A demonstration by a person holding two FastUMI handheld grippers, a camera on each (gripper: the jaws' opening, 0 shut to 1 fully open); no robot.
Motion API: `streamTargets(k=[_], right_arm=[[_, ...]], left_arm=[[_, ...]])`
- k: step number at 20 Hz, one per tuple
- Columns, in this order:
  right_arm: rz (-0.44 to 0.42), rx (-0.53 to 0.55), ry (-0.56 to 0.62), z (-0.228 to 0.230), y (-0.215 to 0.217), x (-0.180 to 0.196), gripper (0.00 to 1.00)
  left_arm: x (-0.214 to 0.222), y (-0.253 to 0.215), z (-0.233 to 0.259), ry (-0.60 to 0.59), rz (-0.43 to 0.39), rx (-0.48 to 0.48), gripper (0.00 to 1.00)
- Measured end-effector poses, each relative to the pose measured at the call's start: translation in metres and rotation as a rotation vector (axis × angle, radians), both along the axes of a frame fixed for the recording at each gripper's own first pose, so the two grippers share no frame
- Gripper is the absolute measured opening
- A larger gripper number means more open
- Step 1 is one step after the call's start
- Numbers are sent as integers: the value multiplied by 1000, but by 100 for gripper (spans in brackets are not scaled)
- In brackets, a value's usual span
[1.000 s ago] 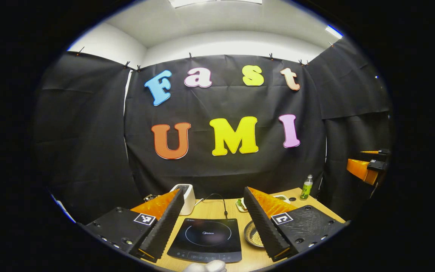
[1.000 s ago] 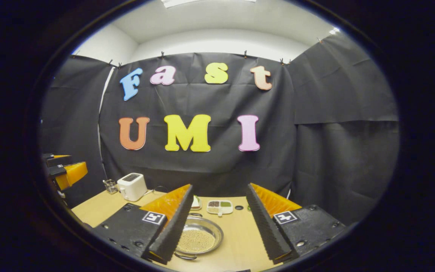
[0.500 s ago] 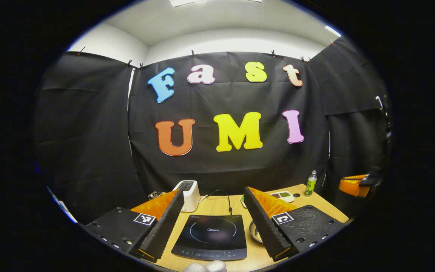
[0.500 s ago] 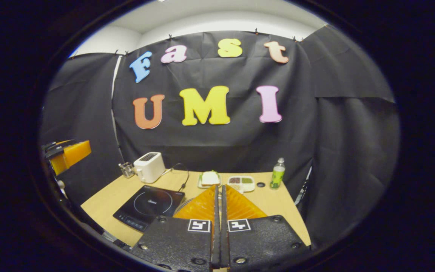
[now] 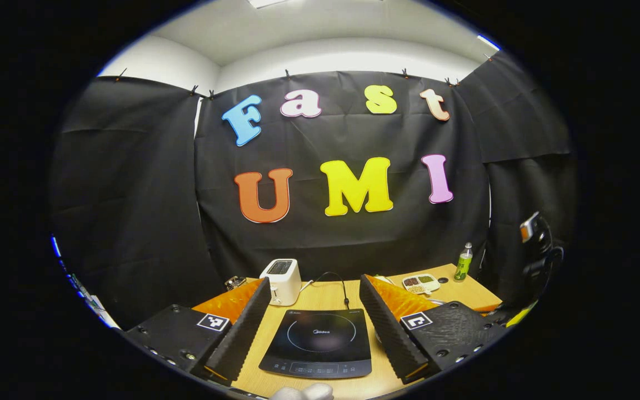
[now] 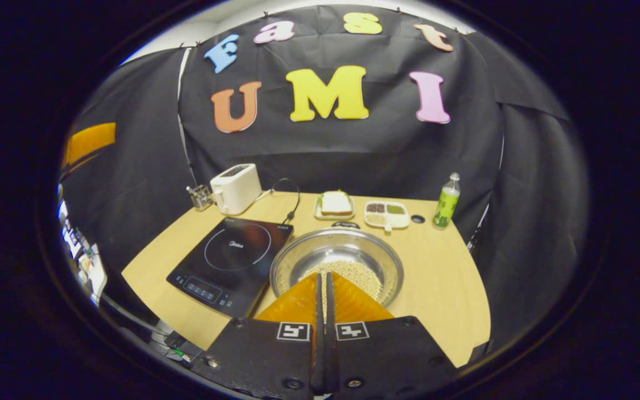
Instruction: First push the handle of the pot to place it horizontally, then grasp the pot with both hands and set it on the induction cooktop.
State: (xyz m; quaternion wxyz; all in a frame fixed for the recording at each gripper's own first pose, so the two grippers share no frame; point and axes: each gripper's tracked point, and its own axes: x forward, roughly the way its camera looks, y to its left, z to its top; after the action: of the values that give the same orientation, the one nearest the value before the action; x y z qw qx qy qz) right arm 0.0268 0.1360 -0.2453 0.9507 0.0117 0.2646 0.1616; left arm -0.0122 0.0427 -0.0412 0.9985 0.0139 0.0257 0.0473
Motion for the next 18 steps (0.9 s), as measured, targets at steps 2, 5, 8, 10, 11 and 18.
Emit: streamTargets(k=[2, 5, 8, 10, 11, 18], right_arm=[[27, -10, 44, -24, 9, -2, 4], [66, -18, 98, -52, 27, -3, 1], [112, -27, 149, -77, 48, -8, 4], [134, -34, 185, -91, 58, -10, 1], [138, -37, 209, -100, 60, -12, 4], [130, -46, 314, -135, 69, -12, 0]], left_arm=[[-1, 4, -3, 6, 13, -7, 96], [-4, 11, -7, 15, 31, -10, 96], [-7, 18, -11, 24, 55, -5, 96], [-8, 21, -15, 35, 66, -11, 96], [-9, 22, -18, 41, 68, -15, 96], [-13, 36, -35, 78, 99, -37, 96]])
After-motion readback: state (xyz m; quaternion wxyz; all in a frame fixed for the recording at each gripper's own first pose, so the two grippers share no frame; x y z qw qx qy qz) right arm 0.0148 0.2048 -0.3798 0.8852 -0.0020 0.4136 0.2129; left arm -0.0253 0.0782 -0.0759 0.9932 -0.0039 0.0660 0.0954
